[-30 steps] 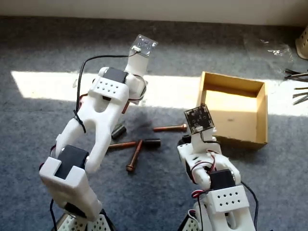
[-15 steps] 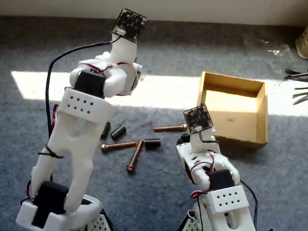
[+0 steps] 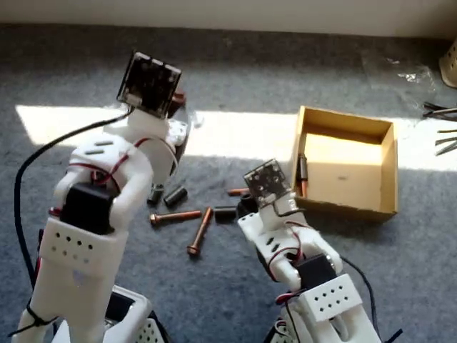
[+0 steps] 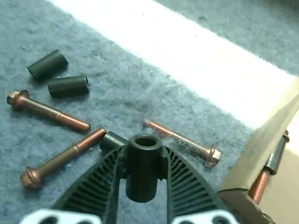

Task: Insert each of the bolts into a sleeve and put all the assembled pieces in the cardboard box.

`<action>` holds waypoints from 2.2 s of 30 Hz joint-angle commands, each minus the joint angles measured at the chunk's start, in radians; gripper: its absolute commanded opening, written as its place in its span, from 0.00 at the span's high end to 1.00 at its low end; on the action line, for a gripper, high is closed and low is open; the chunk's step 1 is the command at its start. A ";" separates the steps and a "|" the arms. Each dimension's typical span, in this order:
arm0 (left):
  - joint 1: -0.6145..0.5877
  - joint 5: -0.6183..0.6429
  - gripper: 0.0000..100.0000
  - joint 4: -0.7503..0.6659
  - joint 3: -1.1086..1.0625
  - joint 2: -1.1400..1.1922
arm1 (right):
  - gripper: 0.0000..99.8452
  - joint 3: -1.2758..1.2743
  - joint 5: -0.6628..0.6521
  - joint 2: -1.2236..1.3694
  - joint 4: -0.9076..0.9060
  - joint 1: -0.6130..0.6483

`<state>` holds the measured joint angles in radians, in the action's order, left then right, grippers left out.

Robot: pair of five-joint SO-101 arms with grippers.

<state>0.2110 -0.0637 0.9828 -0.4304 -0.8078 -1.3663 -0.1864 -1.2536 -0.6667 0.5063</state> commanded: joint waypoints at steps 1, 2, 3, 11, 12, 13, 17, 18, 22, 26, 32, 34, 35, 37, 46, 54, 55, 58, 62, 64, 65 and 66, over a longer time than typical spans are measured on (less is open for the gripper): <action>-0.010 -0.005 0.99 -0.170 -0.209 -0.214 | 0.99 0.012 -0.011 -0.018 0.070 0.058; -0.010 -0.002 0.99 -0.190 -0.251 -0.255 | 0.99 0.012 -0.011 -0.018 0.085 0.068; -0.010 -0.002 0.99 -0.206 -0.288 -0.295 | 0.99 0.012 -0.006 -0.018 0.101 0.076; -0.071 0.215 0.99 -0.299 -0.484 -0.602 | 0.99 0.012 -0.003 -0.019 0.251 0.122; -0.096 0.250 0.99 -0.315 -0.504 -0.628 | 0.99 0.012 -0.003 -0.019 0.268 0.127; -0.117 0.278 0.99 -0.331 -0.529 -0.653 | 0.99 0.012 -0.003 -0.019 0.283 0.134; -0.142 0.334 0.99 -0.390 -0.621 -0.716 | 0.99 0.012 -0.002 -0.018 0.338 0.186; -0.140 0.348 0.99 -0.402 -0.638 -0.722 | 0.99 0.010 0.003 -0.016 0.349 0.203; -0.139 0.434 0.99 -0.442 -0.682 -0.722 | 0.99 -0.039 0.094 -0.019 0.435 0.234; -0.077 0.446 0.99 -0.443 -0.705 -0.725 | 0.99 -0.130 0.097 -0.019 0.558 0.226; 0.018 0.442 0.99 -0.446 -0.765 -0.731 | 0.99 -0.163 0.101 -0.021 0.599 0.228; 0.018 0.442 0.99 -0.446 -0.782 -0.733 | 0.99 -0.163 0.103 -0.021 0.599 0.232; 0.018 0.442 0.99 -0.446 -0.788 -0.733 | 0.99 -0.163 0.104 -0.021 0.599 0.236; 0.018 0.442 0.99 -0.445 -0.792 -0.733 | 0.99 -0.163 0.130 -0.021 0.599 0.246; 0.025 0.448 0.99 -0.442 -0.794 -0.734 | 0.99 -0.162 0.157 -0.021 0.598 0.251; 0.025 0.448 0.99 -0.446 -0.825 -0.816 | 0.99 -0.162 0.101 -0.021 0.604 0.274; 0.025 0.448 0.99 -0.446 -0.843 -0.851 | 0.99 -0.162 0.101 -0.021 0.604 0.278; 0.027 0.448 0.99 -0.448 -0.914 -0.969 | 0.99 -0.162 0.101 -0.021 0.604 0.280; 0.062 0.440 0.99 -0.450 -0.951 -1.029 | 0.99 -0.162 0.101 -0.027 0.601 0.277; 0.067 0.440 0.99 -0.450 -0.946 -1.013 | 0.99 -0.162 0.101 -0.064 0.598 0.277; 0.068 0.440 0.99 -0.451 -0.946 -1.009 | 0.99 -0.165 0.101 -0.090 0.596 0.277; 0.068 0.440 0.99 -0.459 -0.949 -1.007 | 0.99 -0.165 0.101 -0.124 0.593 0.277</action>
<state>0.2601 0.3736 0.5593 -1.3909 -1.8098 -1.5443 -0.0729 -1.2996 -0.0959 0.7779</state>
